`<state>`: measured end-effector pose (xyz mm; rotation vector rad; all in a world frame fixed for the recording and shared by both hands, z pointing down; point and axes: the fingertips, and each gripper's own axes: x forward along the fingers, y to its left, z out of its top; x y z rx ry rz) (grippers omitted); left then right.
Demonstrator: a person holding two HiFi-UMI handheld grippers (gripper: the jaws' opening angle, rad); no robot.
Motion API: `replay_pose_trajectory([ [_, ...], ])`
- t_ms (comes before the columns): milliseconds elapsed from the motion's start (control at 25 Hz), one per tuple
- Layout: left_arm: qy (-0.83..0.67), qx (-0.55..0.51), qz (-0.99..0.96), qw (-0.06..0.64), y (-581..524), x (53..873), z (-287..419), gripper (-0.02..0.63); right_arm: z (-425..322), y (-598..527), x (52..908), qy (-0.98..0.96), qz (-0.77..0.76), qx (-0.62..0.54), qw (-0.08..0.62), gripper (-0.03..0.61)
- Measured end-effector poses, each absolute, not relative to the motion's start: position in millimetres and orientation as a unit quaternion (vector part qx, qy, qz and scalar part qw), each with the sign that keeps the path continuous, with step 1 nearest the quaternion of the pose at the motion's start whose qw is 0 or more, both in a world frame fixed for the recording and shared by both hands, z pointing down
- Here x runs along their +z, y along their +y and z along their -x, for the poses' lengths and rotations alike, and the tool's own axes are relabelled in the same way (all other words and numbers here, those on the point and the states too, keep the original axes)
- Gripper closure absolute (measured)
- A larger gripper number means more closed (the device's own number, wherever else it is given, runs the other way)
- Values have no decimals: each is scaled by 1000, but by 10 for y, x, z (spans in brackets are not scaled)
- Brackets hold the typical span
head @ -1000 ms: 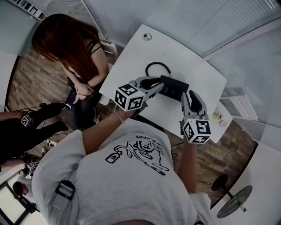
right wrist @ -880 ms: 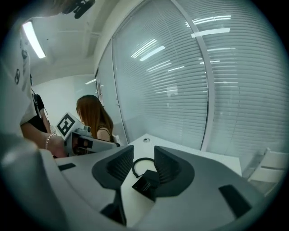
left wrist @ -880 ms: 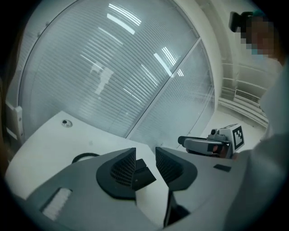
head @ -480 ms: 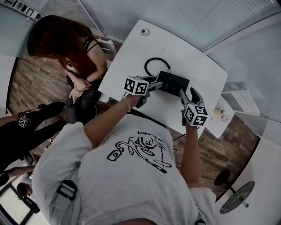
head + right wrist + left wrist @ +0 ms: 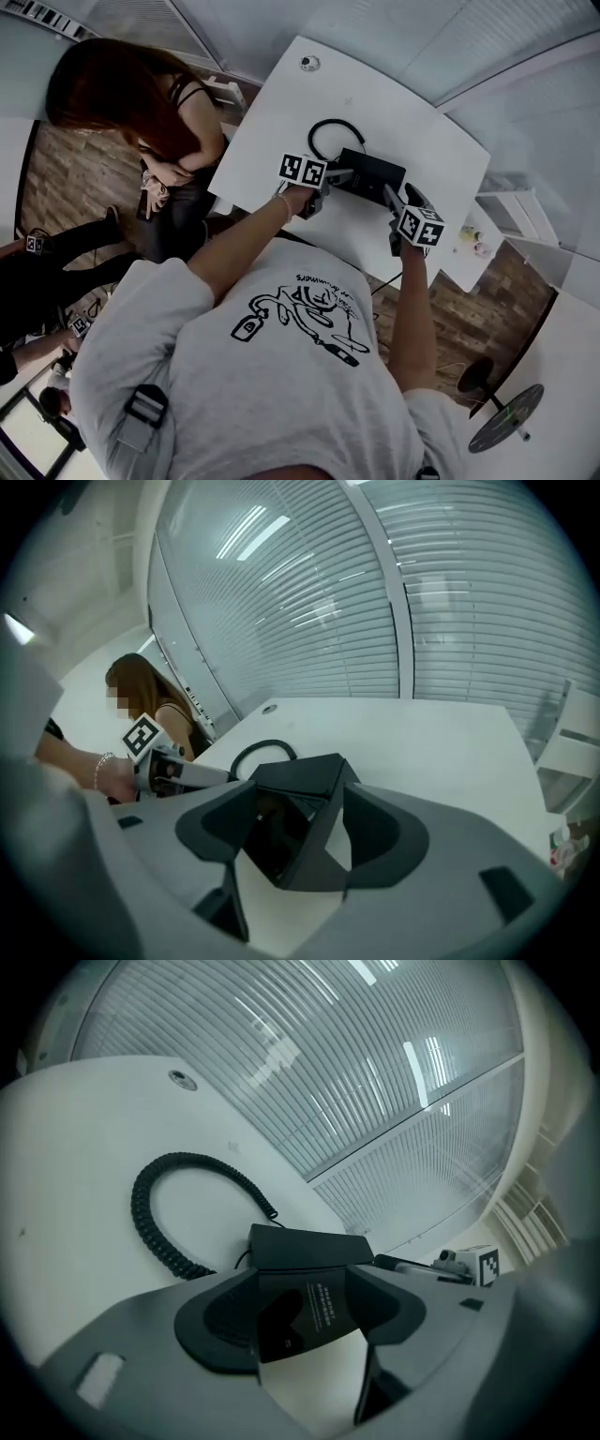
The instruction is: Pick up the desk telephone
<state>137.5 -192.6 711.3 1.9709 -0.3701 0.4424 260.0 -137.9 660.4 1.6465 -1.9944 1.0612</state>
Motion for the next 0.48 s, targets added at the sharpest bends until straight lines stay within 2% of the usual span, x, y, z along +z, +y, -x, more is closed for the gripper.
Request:
replay_pose_trajectory([
  [400,-152,201,-808,533,-1973,7199,-1384,339,-2669,-1450,7012,-690,-553,442,151,324],
  [480,-155,226,-807,523,-1929,7261,-1345,314,-2672,-1454,7023,-690,-550,447,147,324],
])
